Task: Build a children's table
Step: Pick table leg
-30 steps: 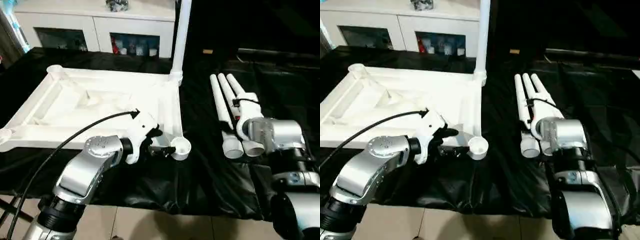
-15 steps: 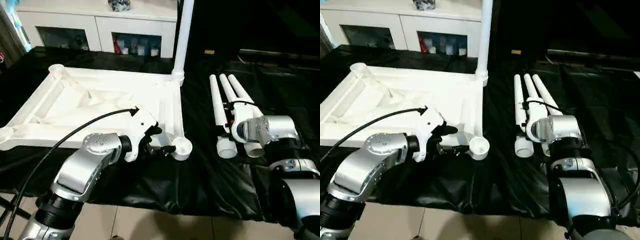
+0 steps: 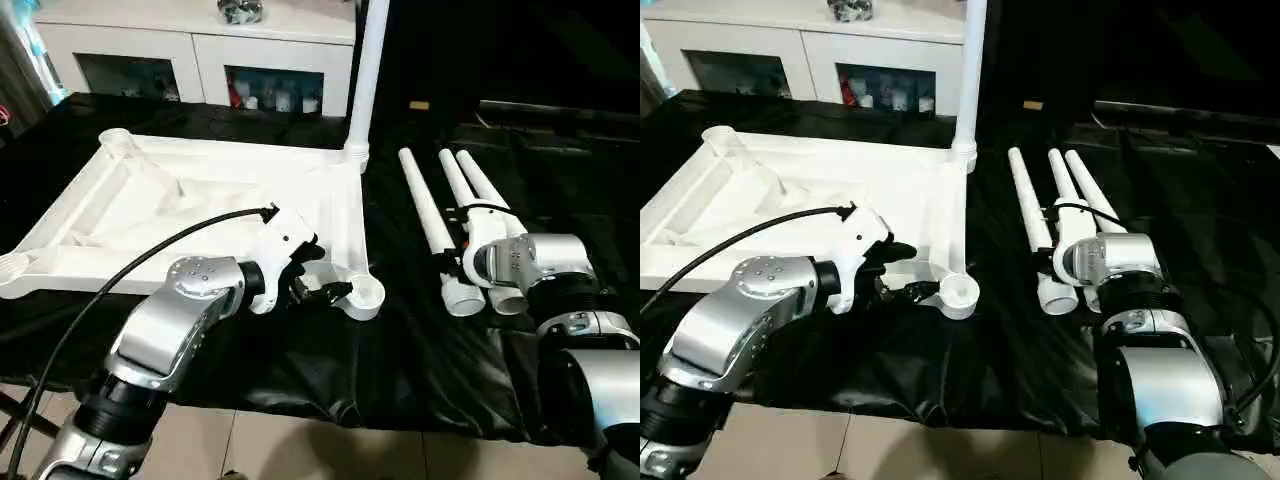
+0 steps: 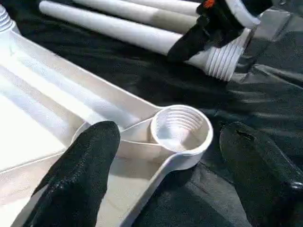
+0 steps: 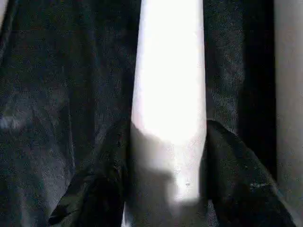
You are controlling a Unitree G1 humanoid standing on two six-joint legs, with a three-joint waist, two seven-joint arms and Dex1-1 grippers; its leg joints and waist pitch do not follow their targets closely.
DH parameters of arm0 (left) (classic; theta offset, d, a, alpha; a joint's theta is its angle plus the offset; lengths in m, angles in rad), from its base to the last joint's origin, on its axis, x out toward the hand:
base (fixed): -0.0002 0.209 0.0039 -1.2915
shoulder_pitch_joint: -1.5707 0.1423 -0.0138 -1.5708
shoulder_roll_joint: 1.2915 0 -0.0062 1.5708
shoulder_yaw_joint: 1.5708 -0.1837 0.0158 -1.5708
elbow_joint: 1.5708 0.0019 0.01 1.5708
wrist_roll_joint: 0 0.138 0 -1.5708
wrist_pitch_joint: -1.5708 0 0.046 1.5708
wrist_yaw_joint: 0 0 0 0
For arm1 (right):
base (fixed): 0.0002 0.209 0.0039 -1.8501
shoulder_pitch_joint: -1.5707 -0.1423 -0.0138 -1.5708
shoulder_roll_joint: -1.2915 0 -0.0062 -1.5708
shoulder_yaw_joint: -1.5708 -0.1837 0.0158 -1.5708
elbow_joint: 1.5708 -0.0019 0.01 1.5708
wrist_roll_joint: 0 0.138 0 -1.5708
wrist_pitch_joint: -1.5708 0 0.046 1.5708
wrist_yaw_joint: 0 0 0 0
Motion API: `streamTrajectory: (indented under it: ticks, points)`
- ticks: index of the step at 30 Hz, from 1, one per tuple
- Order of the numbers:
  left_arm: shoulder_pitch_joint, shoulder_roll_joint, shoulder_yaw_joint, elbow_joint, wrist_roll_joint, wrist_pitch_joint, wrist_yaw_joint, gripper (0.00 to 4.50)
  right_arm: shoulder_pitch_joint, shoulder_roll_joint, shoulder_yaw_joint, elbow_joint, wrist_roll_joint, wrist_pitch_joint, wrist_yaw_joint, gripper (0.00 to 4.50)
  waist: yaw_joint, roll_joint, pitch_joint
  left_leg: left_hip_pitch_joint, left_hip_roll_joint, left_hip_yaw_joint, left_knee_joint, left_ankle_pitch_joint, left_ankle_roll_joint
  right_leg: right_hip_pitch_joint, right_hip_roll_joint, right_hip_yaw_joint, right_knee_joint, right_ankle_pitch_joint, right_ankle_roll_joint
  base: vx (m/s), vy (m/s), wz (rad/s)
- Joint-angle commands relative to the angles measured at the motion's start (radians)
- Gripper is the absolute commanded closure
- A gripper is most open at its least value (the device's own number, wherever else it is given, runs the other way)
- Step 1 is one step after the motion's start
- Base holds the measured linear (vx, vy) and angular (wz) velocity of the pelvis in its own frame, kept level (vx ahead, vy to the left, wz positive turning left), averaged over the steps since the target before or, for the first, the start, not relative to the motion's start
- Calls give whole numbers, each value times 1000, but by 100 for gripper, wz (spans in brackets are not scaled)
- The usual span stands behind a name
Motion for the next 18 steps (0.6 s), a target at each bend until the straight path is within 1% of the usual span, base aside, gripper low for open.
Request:
streamTrajectory:
  ticks: [1,2,3,4,5,6,7,8,9,10,11,12,13,14,15,16,17,18]
  points:
    - [-33,-34,39,17,-10,0,40,63,-1,-8,-50,-31,29,-52,-34,260,2,8,-81,7,14,0,-58,-125,-26,62,-65,46,-63,-129,-201,0,0,0]
    - [-43,-51,56,26,-19,5,56,63,5,-2,-71,-50,42,-78,-49,261,1,6,-81,7,14,2,-57,-126,-24,61,-64,47,-65,-123,-202,0,0,0]
    - [-46,-57,62,29,-24,7,61,63,8,0,-78,-57,46,-88,-53,261,3,4,-82,6,13,1,-56,-123,-23,63,-65,47,-64,-117,-205,0,0,0]
    - [-61,-85,85,43,-45,19,80,63,22,9,-107,-90,66,-132,-68,261,4,2,-82,5,12,2,-56,-125,-18,64,-65,47,-64,-121,-203,0,0,0]
    - [-76,-117,110,56,-64,16,100,63,48,30,-147,-149,106,-215,-50,261,5,1,-80,5,11,5,-56,-127,-13,64,-66,48,-68,-126,-197,0,0,0]
    - [-80,-127,119,60,-70,14,108,63,58,39,-159,-171,121,-249,-35,261,8,3,-81,4,12,3,-54,-128,-10,64,-68,48,-68,-126,-191,0,0,0]
    - [-81,-129,121,61,-72,16,108,46,59,40,-160,-175,124,-255,-31,261,6,0,-84,5,14,0,-56,-116,0,65,-67,46,-64,-115,-196,0,0,0]
    - [-94,-156,153,73,-102,43,124,36,91,64,-169,-238,156,-354,41,261,4,2,-84,3,13,0,-57,-110,4,66,-65,44,-63,-110,-199,0,0,0]
    - [-106,-177,177,85,-118,56,142,36,114,78,-165,-283,170,-404,88,261,6,12,-83,5,13,3,-53,-125,13,62,-68,46,-68,-107,-202,0,0,0]
    - [-121,-200,205,98,-143,78,158,29,136,91,-162,-329,188,-429,134,261,4,6,-85,1,11,3,-53,-119,24,69,-64,45,-65,-93,-204,0,0,0]
    - [-140,-225,238,113,-172,109,174,29,157,103,-160,-377,214,-424,180,261,3,7,-83,0,10,2,-54,-114,37,70,-63,44,-66,-92,-211,0,0,0]
    - [-152,-240,260,122,-191,130,184,14,170,109,-159,-407,232,-415,207,261,6,7,-84,3,11,1,-54,-113,42,68,-63,43,-70,-101,-212,0,0,0]
    - [-172,-259,287,134,-218,149,190,0,190,119,-159,-453,267,-407,254,262,5,2,-83,2,11,0,-55,-113,49,69,-62,42,-71,-111,-217,0,0,0]
    - [-185,-270,303,141,-234,158,193,0,204,124,-158,-482,290,-404,283,262,10,5,-83,5,11,2,-54,-113,57,69,-62,44,-73,-113,-216,0,0,0]
    - [-185,-270,303,141,-234,158,193,0,204,124,-158,-482,290,-404,283,262,11,6,-84,5,14,-1,-55,-113,58,67,-65,43,-71,-116,-221,0,0,0]
    - [-238,-308,363,165,-297,185,214,0,251,133,-135,-564,331,-406,355,262,8,2,-81,4,12,1,-56,-120,58,66,-62,41,-75,-138,-218,0,0,0]
    - [-255,-320,384,173,-320,196,222,0,266,135,-123,-585,340,-413,375,262,15,5,-81,10,14,1,-55,-131,57,64,-65,43,-79,-154,-215,0,0,0]
    - [-279,-336,412,185,-352,211,234,0,287,136,-108,-612,352,-424,404,262,13,-2,-80,7,13,2,-56,-129,60,66,-64,42,-80,-160,-211,0,0,0]
